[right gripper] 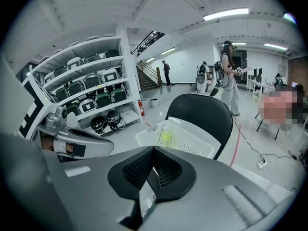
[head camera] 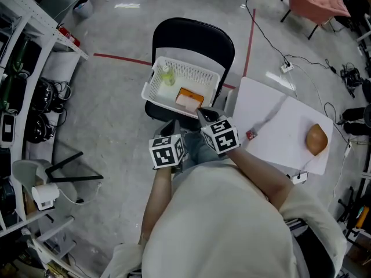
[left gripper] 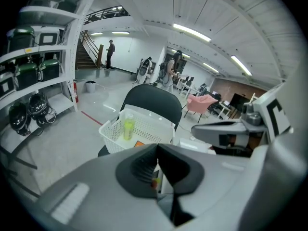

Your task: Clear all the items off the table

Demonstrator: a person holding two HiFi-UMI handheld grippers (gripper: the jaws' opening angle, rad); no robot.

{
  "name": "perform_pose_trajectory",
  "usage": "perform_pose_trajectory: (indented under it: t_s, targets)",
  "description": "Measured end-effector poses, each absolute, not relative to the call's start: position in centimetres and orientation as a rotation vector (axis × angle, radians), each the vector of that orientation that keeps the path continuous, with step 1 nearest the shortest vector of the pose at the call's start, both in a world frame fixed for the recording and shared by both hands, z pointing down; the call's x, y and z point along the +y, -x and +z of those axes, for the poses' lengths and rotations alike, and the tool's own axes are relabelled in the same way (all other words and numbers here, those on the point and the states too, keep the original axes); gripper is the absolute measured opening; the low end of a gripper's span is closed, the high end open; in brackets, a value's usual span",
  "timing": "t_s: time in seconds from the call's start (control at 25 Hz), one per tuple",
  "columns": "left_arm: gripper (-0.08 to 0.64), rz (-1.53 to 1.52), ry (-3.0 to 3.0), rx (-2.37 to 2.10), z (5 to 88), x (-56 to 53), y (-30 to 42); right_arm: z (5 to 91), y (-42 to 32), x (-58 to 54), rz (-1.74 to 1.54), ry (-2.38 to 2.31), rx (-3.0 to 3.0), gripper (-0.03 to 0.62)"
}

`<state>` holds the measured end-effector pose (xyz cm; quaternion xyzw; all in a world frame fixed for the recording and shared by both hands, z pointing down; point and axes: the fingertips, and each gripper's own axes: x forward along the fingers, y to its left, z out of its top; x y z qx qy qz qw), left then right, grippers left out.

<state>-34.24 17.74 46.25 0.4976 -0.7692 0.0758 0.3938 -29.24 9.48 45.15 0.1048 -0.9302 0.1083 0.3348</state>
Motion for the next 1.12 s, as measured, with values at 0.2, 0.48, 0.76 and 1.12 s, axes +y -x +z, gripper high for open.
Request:
perform_pose_trajectory:
  t_s: [0.2,0.48,0.76,1.12]
  targets:
    - [0.008,0.193,-1.267,-1.949,46.0,18.8,33.8,45.0,28.4,10.0,0.31,-0.305,-2.43,-0.002]
    - [0.008,0.197,-1.296,-1.951,45.8,19.4,32.8,45.1,26.7,10.6,0.315,-0.339,-2.432,-0.002]
    - [0.008,0.223,-1.338,-1.919,46.0,19.2,31.5,46.3,24.5,11.2,0.329,-0.364,-2.398,-0.002]
    - [0.008,0.274,-1.411,-1.845,46.7,17.8,28.5,47.1,20.7,10.4,0.388,-0.445,-2.358,-0.002]
